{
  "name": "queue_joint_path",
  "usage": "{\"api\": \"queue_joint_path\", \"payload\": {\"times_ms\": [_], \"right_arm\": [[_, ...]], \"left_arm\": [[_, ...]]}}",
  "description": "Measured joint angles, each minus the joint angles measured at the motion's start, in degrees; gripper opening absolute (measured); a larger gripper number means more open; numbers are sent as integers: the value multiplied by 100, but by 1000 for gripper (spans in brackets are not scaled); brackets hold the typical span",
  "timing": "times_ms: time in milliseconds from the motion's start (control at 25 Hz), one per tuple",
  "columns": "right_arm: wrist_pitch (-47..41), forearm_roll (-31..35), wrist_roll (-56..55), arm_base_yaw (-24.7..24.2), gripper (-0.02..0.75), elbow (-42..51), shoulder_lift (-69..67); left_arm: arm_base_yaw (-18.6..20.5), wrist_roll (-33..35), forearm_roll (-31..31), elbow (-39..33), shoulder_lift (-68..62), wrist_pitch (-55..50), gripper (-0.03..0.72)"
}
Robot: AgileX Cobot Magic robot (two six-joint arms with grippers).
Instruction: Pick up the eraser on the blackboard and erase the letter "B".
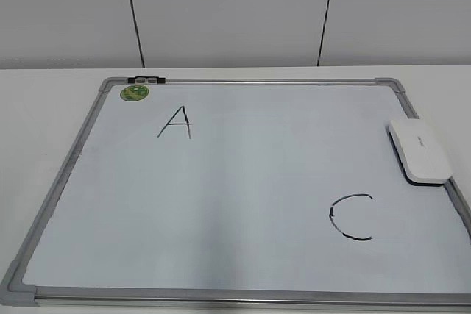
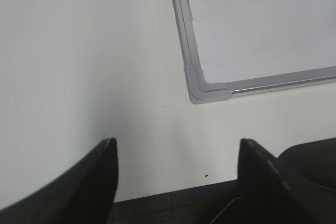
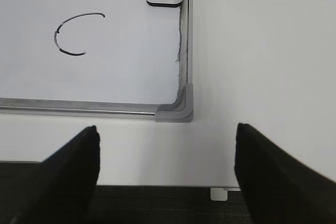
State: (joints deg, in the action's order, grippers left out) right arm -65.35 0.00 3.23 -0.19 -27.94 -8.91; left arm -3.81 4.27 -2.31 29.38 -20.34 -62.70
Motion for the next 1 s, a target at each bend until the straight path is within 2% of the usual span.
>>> {"api": "queue_joint_path", "payload": {"times_ms": [200,1000], "right_arm": [[0,0,-11,0,592,0,0],[8,0,-14,0,592,0,57]], "left_arm": [[0,-108,88,0,0,0,568],[12,-169,145,0,268,0,555]]}}
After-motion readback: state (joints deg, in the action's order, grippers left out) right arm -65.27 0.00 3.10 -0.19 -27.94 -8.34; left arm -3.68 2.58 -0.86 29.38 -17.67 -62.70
